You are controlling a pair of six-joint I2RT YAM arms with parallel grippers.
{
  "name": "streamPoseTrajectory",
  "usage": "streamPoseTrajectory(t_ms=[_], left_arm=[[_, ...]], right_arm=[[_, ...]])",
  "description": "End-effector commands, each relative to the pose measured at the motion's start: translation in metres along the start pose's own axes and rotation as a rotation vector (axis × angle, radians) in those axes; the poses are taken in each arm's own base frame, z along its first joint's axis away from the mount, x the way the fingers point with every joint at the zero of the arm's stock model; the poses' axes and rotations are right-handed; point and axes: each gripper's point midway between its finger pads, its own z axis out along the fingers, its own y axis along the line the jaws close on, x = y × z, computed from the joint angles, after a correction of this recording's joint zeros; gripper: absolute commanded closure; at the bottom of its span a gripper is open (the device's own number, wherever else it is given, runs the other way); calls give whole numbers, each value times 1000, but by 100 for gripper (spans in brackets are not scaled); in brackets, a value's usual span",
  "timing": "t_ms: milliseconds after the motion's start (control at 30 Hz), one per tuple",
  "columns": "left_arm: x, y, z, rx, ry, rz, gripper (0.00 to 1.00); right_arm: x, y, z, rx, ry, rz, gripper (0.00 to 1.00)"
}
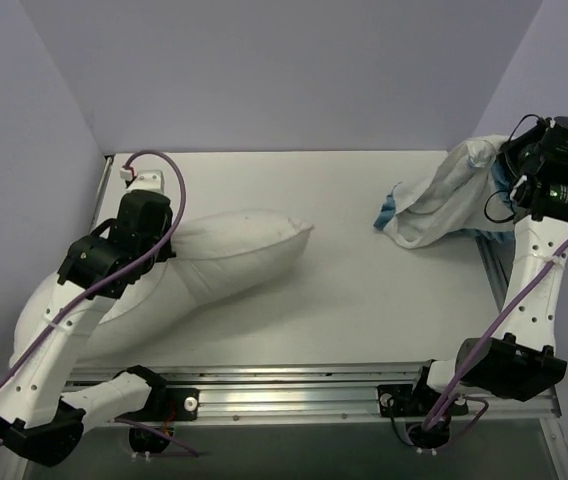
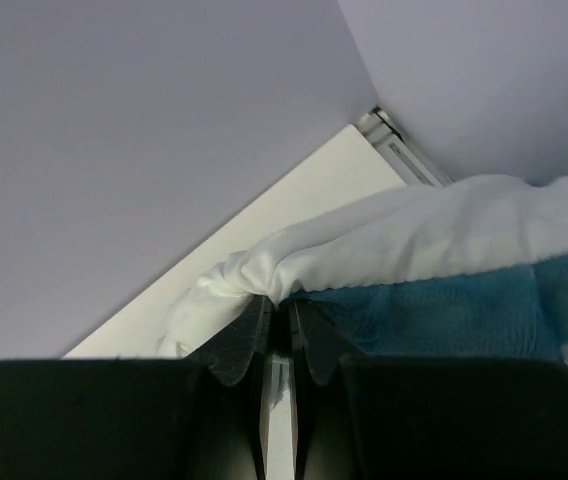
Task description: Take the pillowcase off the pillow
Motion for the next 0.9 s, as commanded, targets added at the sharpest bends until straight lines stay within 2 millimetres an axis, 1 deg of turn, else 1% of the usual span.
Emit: streamPoseTrajectory(t_ms=[0,33,67,100,133,167,200,233,267,300,333,367,400,433,467,500,533,567,600,633,667,700,733,767,800,833,867], left_arm=[[-66,-10,8,-13,-168,-108,98],[-76,-11,10,-16,-183,-125,98],[-79,-19,25,-22,-161,-128,98],[-87,-23,33,-22,-174,-149,98],[-93,-27,38,-16,-180,-160,98],[-92,-36,53,-16,-158,-157,98],[-98,-42,61,-9,-172,-170,98],[-99,-47,67,1,-169,-172,98],[-94,-55,81,4,-148,-160,98],[-95,-67,88,45,-146,-167,98],[-92,-73,95,62,-136,-163,98],[-80,-80,109,71,-103,-148,98],[-78,-87,115,92,-98,-151,98],[-71,-94,120,117,-78,-149,97],[-63,-98,129,122,-55,-147,91],[-51,-101,137,129,-31,-141,86],[-43,-106,140,147,-10,-140,80],[-37,-108,143,153,5,-145,74],[-28,-108,146,153,27,-143,64],[-25,-110,145,167,36,-148,59],[-28,-109,138,177,25,-161,53],[-28,-108,134,186,21,-169,36],[-29,-106,128,191,16,-176,28],[-37,-102,113,209,-17,-193,21],[-39,-99,105,213,-23,-196,10],[-45,-96,95,221,-41,-206,6],[-55,-88,77,231,-81,-219,4]], right_arm=[[-28,57,-6,-234,-69,-75,100],[-21,77,-8,-286,-56,-99,100],[-14,87,-7,-306,-46,-122,100],[-4,97,-7,-331,-30,-164,100],[17,116,-10,-380,18,-192,100],[36,124,-6,-403,64,-210,100],[63,125,-1,-411,122,-240,100],[83,128,0,-419,162,-259,100],[114,142,-6,-450,217,-287,100],[152,135,-1,-421,277,-308,100],[175,136,-2,-426,313,-317,99],[206,144,-9,-451,367,-330,99],[229,141,-9,-450,411,-325,98],[264,134,-10,-454,479,-326,96],[287,131,-12,-449,527,-314,94],[309,135,-22,-469,564,-330,90],[322,133,-22,-458,573,-336,82],[342,125,-25,-444,616,-351,78],[354,130,-34,-464,639,-373,73],[360,127,-39,-456,660,-391,61],[358,131,-44,-465,657,-409,55],[356,135,-49,-475,654,-422,48],[355,137,-58,-481,664,-441,34],[336,146,-63,-500,620,-440,27],[328,146,-68,-495,614,-445,17],[317,148,-72,-498,593,-443,14],[297,153,-79,-506,541,-435,11]])
